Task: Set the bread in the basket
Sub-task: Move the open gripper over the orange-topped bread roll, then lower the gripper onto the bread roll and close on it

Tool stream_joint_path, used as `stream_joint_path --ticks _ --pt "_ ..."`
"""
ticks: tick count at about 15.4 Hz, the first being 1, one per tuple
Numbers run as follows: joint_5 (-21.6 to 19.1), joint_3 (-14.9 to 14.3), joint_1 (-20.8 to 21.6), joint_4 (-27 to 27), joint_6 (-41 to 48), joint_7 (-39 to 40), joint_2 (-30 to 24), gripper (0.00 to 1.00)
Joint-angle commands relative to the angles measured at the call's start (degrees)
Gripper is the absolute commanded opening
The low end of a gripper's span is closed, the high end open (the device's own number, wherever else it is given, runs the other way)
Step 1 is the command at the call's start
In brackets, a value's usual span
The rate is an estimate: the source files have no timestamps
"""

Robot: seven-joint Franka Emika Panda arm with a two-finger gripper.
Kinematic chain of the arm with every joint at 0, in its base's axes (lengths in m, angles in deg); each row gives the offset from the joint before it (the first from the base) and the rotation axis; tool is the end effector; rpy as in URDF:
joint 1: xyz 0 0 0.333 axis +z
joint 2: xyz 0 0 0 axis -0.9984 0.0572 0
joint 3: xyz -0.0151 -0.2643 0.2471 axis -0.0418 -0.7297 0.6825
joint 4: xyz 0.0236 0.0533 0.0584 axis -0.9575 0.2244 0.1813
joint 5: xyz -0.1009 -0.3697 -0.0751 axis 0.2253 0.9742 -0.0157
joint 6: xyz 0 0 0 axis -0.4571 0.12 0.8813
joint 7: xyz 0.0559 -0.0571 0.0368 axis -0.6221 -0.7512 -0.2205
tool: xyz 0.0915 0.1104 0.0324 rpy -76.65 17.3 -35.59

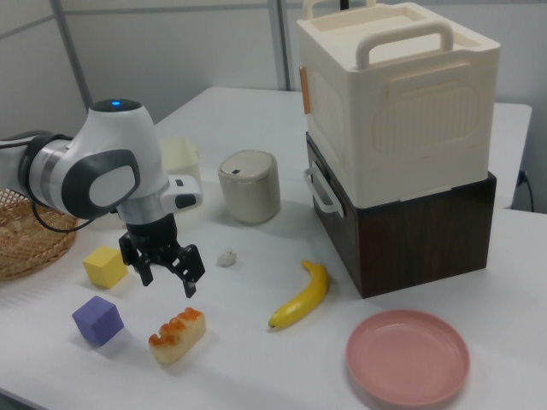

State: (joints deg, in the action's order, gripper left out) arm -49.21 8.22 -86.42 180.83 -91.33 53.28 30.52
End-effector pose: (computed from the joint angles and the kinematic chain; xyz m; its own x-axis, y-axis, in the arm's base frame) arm 0.4302 -0.0480 0.4272 0.9951 0.0991 -0.0070 0.0991 -0.9951 0.0005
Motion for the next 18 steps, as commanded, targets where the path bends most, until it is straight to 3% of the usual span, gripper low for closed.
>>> stream_joint_path --ticks 1,11,18 --pt "0.4 1.0 -0.5 0.8 -3.5 -1.1 2.7 1.00" --pt "0.6 1.0 -0.7 3.6 -8.4 -1.2 5.3 1.00" --pt "0.7 1.0 0.8 4.8 -14.6 -3.9 10.1 1.00"
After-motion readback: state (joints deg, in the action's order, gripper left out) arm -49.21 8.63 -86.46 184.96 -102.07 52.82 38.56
